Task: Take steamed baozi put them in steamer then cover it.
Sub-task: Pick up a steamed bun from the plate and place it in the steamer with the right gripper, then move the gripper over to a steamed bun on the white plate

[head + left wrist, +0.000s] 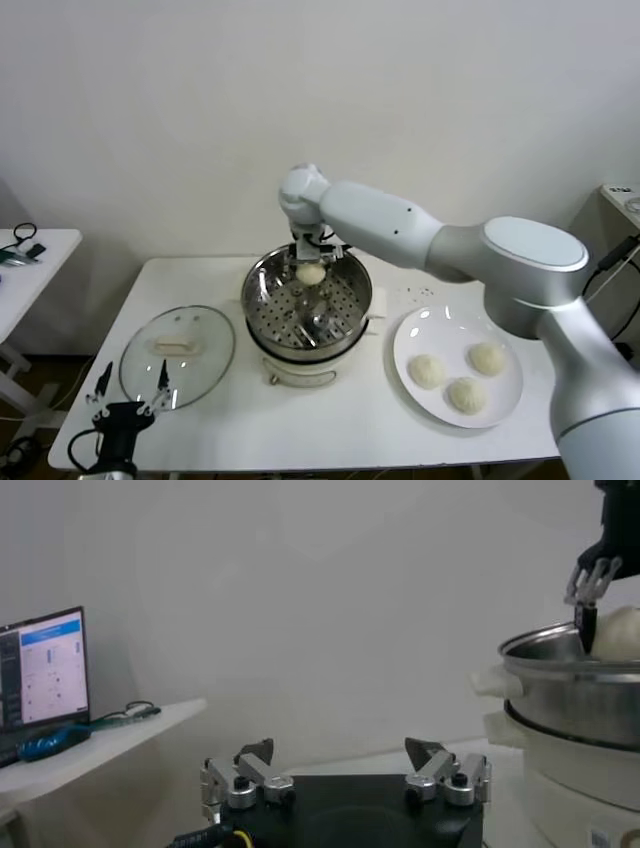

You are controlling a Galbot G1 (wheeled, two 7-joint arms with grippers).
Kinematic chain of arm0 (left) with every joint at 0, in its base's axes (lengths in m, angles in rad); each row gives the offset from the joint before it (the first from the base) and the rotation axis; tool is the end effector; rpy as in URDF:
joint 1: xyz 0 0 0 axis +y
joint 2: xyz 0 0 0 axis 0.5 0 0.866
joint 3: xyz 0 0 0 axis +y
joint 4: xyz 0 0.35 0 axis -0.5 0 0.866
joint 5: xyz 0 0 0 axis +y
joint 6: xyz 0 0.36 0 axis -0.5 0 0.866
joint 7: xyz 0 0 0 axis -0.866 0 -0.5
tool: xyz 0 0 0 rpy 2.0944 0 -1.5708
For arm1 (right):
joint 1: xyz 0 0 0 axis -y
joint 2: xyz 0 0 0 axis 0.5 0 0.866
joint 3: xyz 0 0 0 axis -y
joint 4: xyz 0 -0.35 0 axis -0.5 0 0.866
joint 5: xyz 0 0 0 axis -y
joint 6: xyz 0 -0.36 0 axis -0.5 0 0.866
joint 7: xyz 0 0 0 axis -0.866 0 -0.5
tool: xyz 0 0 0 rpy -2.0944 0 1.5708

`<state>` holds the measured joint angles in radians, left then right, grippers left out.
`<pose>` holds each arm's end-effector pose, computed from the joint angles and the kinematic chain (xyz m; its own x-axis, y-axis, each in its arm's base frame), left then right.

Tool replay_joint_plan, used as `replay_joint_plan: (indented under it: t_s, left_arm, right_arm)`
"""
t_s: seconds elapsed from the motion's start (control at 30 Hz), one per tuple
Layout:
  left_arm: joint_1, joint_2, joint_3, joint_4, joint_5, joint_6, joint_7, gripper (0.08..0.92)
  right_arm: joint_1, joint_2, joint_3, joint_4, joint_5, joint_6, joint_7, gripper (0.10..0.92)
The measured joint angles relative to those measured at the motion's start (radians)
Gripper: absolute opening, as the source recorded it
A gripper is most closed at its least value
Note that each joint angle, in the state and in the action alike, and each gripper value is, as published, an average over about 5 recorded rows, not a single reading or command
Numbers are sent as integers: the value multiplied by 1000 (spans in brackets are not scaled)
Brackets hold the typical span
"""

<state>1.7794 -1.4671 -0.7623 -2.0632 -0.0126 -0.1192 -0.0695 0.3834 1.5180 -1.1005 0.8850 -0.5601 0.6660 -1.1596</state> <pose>0.1149 0.0932 -0.3333 -0.9765 -0.2015 0.0763 -0.1798 0.9572 0.2267 0.5840 0.2473 -0.0974 -0.2832 0.0030 0.9591 0.0284 -0.9995 0.0115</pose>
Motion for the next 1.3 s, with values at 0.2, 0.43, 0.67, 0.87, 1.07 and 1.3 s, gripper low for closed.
replay_joint_plan:
  t_s: [0.2,0.43,0.67,0.87,1.07,1.3]
  left_arm:
    - [-1,-1,0,1,0,-1,0,823]
    - [-1,-2,0,1,2,-1,0,823]
    - [-1,-3,2,-3,7,0,0,823]
    - [-3,-4,7,-13,14,5,0,823]
    - [-5,-2,11,-22,21,6,1,823]
    - [-6,0,22,-28,29,8,2,823]
  right_arm:
    - [-25,10,14,-16,-39,2,5,763]
    - [-32,9,32,-14,-59,6,4,821]
    - [-5,-27,37,33,-37,0,-9,823]
    - [63,-102,11,121,56,-28,-11,823]
    - [167,-233,-74,214,216,-89,56,823]
    - [305,-431,-247,349,483,-294,195,823]
